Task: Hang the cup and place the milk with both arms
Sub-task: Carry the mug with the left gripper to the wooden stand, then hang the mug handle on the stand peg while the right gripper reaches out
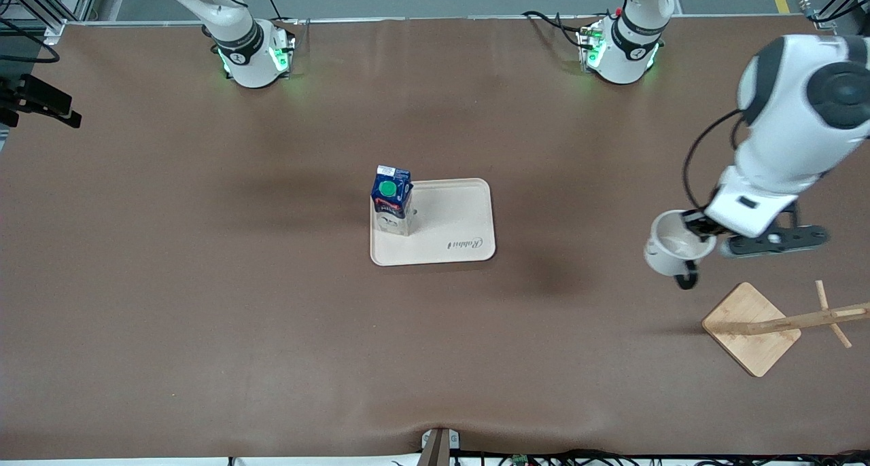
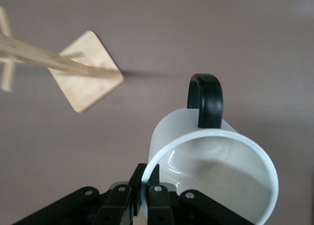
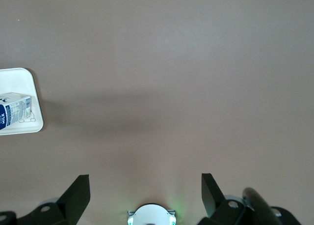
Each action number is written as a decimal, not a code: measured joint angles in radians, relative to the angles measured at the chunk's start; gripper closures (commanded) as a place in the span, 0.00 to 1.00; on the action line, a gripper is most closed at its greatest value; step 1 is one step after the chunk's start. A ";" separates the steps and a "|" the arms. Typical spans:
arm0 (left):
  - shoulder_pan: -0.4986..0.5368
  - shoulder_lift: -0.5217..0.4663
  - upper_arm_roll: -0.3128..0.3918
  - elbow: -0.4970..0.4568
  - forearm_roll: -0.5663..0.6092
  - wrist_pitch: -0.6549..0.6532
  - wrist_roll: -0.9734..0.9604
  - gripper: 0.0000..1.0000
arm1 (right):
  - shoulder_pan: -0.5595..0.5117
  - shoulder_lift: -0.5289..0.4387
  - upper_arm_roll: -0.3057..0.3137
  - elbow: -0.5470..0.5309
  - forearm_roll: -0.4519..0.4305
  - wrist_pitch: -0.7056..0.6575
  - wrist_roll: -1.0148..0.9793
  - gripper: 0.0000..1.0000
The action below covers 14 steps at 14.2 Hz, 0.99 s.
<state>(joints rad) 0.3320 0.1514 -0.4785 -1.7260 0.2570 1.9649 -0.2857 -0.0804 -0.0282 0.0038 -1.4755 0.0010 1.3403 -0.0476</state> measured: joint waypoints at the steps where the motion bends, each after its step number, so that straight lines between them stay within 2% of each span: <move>1: 0.037 -0.005 0.000 0.004 -0.004 0.017 0.047 1.00 | 0.000 0.000 0.000 0.000 0.000 0.000 0.000 0.00; 6: 0.145 0.006 0.002 0.015 -0.068 0.127 0.107 1.00 | 0.010 0.003 0.003 0.000 0.000 -0.023 0.000 0.00; 11: 0.206 0.047 0.003 0.056 -0.177 0.146 0.116 1.00 | 0.024 0.014 0.004 0.000 0.000 -0.024 0.000 0.00; 14: 0.259 0.071 0.005 0.062 -0.212 0.174 0.194 1.00 | 0.024 0.015 0.004 0.000 0.000 -0.027 0.000 0.00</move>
<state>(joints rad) 0.5906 0.2223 -0.4738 -1.6639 0.0447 2.1385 -0.0914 -0.0563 -0.0135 0.0074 -1.4758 0.0014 1.3137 -0.0479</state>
